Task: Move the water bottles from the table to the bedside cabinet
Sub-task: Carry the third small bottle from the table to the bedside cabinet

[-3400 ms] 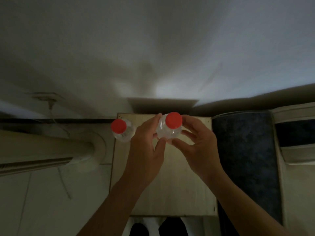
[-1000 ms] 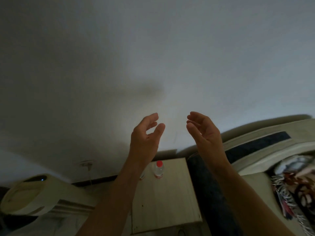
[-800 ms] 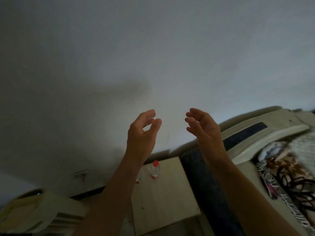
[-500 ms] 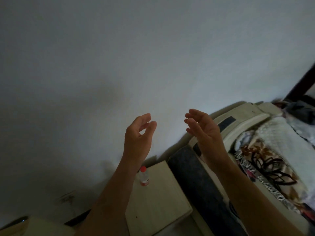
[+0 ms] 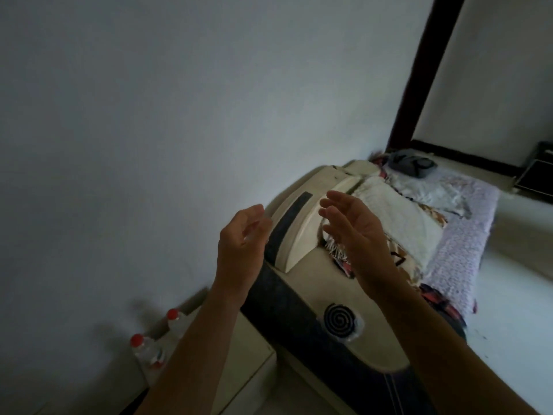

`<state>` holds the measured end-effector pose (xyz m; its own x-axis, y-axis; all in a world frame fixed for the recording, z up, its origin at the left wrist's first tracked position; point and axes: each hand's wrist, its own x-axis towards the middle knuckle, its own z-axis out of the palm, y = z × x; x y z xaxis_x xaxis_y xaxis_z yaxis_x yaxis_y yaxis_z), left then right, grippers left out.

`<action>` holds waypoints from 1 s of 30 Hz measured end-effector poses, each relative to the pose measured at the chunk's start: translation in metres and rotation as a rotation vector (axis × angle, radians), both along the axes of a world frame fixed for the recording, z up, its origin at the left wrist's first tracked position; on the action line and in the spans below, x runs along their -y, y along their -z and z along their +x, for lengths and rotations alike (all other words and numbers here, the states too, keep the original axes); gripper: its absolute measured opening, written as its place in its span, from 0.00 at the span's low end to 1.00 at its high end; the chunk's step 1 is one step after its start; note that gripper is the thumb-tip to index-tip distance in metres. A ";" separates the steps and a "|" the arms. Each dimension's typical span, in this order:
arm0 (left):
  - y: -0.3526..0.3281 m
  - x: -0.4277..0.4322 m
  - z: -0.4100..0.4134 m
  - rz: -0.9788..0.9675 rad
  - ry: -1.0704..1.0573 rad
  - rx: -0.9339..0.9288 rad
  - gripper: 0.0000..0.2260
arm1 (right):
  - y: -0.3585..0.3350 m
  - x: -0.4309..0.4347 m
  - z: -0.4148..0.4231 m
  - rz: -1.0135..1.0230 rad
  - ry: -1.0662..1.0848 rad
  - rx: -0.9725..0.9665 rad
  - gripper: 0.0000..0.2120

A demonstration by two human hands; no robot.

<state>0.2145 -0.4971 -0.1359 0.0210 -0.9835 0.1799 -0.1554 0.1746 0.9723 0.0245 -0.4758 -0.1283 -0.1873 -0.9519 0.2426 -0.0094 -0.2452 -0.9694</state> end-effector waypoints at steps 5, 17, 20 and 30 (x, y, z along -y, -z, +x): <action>-0.010 -0.009 -0.047 -0.020 0.091 0.008 0.17 | -0.002 -0.032 -0.040 0.018 0.107 -0.026 0.17; -0.025 -0.008 -0.137 -0.081 0.511 -0.022 0.20 | -0.018 -0.114 -0.093 0.029 0.529 -0.084 0.25; -0.019 -0.015 -0.162 -0.070 0.621 -0.023 0.16 | -0.013 -0.142 -0.105 0.066 0.663 -0.104 0.19; -0.016 -0.081 -0.227 -0.030 0.860 -0.070 0.20 | -0.018 -0.229 -0.127 0.081 0.952 -0.070 0.28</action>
